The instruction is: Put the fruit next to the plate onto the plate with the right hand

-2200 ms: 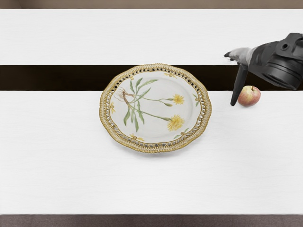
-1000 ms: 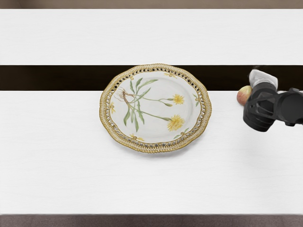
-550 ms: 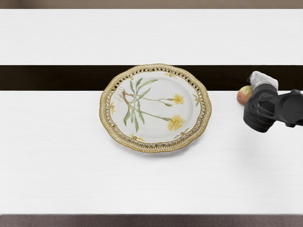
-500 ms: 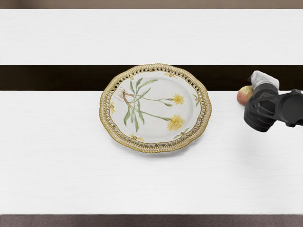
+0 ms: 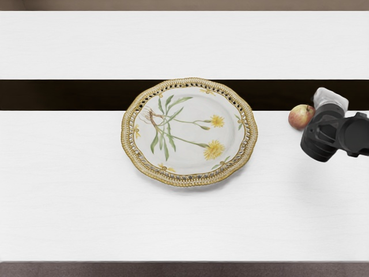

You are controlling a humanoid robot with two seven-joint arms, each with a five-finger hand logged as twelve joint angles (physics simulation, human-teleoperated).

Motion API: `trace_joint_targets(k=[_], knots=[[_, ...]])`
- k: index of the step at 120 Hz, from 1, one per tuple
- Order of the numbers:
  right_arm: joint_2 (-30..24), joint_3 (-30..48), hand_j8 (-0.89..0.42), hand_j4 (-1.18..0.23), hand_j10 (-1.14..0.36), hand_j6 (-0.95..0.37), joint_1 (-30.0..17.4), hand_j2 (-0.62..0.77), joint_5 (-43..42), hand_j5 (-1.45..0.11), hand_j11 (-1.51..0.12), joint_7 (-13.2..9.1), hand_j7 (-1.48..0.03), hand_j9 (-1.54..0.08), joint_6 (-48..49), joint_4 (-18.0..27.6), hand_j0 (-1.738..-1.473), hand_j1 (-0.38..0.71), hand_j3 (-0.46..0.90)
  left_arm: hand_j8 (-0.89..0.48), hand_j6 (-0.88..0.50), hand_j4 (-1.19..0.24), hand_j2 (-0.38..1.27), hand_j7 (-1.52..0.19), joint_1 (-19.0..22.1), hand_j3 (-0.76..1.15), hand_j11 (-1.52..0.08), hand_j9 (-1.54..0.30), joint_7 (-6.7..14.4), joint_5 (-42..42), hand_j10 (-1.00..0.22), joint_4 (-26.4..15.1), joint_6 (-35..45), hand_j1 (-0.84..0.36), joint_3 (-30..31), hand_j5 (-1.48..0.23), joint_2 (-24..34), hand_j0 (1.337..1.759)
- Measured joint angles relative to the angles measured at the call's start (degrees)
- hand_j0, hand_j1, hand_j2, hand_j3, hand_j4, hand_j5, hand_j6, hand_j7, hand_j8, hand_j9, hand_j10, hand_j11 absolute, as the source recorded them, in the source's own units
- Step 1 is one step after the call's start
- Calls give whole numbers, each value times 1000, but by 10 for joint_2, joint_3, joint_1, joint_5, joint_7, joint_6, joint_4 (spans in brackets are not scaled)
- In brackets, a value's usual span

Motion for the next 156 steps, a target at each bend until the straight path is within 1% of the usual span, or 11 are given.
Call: trace_joint_targets(k=[43, 63, 74, 80, 107, 119, 131, 143, 156], knots=[[20, 11, -395, -395, -395, -396, 3, -77, 0, -512, -511, 0, -512, -512, 0, 0, -1658, 121, 0, -19, -19, -19, 4, -25, 1, 0, -24, -25, 0, 0, -19, 0, 0, 327, 0, -25, 0, 1658], [23, 12, -259, -258, -258, -259, 9, -50, -1, -335, -334, 0, -334, -334, 0, 5, -1658, -42, 0, -19, -19, -19, 4, -25, 1, 0, -24, -25, 0, 0, -19, 0, 0, 327, 0, -25, 0, 1658], [30, 12, -216, -215, -215, -216, 12, -41, -1, -279, -278, 0, -278, -278, 0, 5, -1658, -93, 0, -19, -19, -19, 4, -25, 1, 0, -24, -25, 0, 0, -19, 0, 0, 327, 1, -25, 0, 1658], [33, 12, -213, -212, -212, -213, 13, -41, -1, -274, -274, 0, -274, -274, 0, 5, -1658, -97, 0, -19, -19, -19, 4, -25, 1, 0, -24, -25, 0, 0, -19, 0, 0, 327, 1, -25, 0, 1658], [38, 14, -362, -361, -361, -362, 11, -70, 0, -469, -468, 0, -468, -468, 0, 4, -1658, 82, 0, -19, -19, -19, 4, -25, 1, 0, -24, -25, 0, 0, -19, 0, 0, 327, 1, -25, 0, 1658], [38, 15, -426, -425, -425, -414, 9, -44, 0, -551, -550, 0, -551, -551, 0, 4, -1658, 147, 0, -19, -19, -19, 4, -25, 1, 0, -24, -25, 0, 1, -19, 0, 0, 327, 1, -25, 0, 1658], [40, 17, -385, -502, -498, -379, 9, 31, -1, -644, -649, -1, -646, -650, 0, 4, -1656, 179, 0, -19, -19, -19, 4, -25, 1, 0, -24, -24, 0, 1, -19, 0, 0, 327, 1, -25, 0, 1658], [44, 21, -375, -584, -489, -368, 9, 109, -2, -701, -726, -1, -727, -718, -1, 4, -1654, 199, -1, -19, -19, -19, 4, -24, 1, 0, -24, -24, 0, 0, -19, 0, 0, 327, 1, -25, 0, 1658], [46, 23, -366, -607, -484, -362, 7, 182, -4, -748, -795, -2, -803, -779, -3, 3, -1653, 213, -1, -19, -19, -19, 4, -24, 1, 0, -24, -24, 0, 0, -19, 0, 0, 327, 1, -24, 0, 1658]])
